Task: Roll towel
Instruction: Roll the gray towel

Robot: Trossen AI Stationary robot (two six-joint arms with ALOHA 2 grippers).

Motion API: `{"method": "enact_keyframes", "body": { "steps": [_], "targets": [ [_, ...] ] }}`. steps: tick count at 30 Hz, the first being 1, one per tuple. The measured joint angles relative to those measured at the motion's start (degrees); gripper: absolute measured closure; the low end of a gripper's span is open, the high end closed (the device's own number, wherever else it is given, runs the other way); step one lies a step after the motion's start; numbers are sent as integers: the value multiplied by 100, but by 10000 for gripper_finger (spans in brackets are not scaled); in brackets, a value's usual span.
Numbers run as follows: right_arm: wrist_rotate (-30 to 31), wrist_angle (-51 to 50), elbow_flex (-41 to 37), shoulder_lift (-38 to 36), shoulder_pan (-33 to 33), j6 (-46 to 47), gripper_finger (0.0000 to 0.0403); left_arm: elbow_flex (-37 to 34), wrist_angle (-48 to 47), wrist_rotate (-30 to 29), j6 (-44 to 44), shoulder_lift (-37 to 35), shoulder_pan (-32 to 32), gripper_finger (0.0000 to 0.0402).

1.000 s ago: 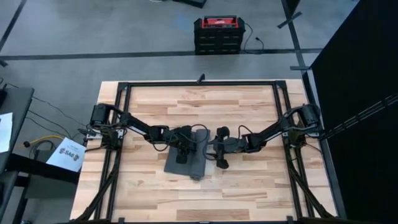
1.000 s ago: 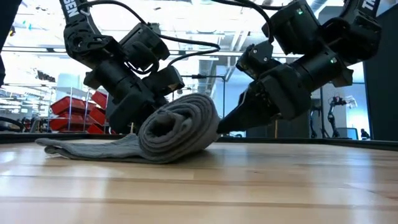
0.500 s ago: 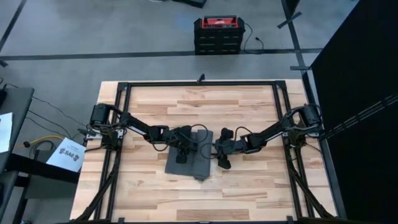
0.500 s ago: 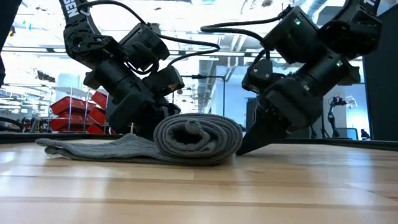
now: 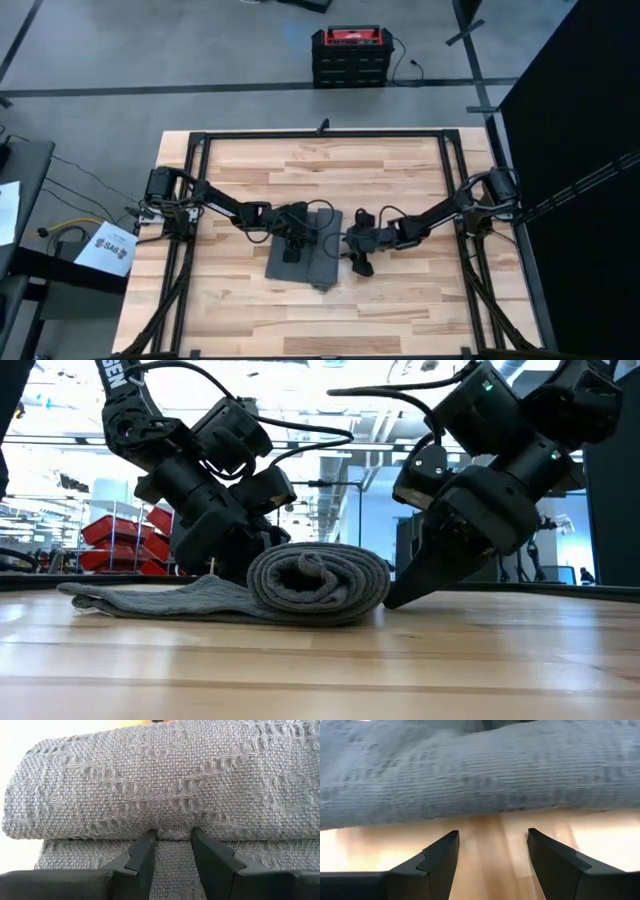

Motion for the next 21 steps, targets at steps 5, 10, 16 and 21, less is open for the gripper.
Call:
{"method": "enact_keyframes", "body": {
  "steps": [5,10,16,21],
  "targets": [
    [102,332,59,260,19,-247,182,-3,24,1,13,0,0,283],
    [310,433,304,568,-3,-312,182,-3,34,-2,-17,0,0,283],
    [425,225,551,564,-9,-693,182,39,31,-3,-45,-1,0,283],
    [449,-162,793,437,-19,-959,182,70,-36,-36,-42,-144,-42,283]
  ]
}}
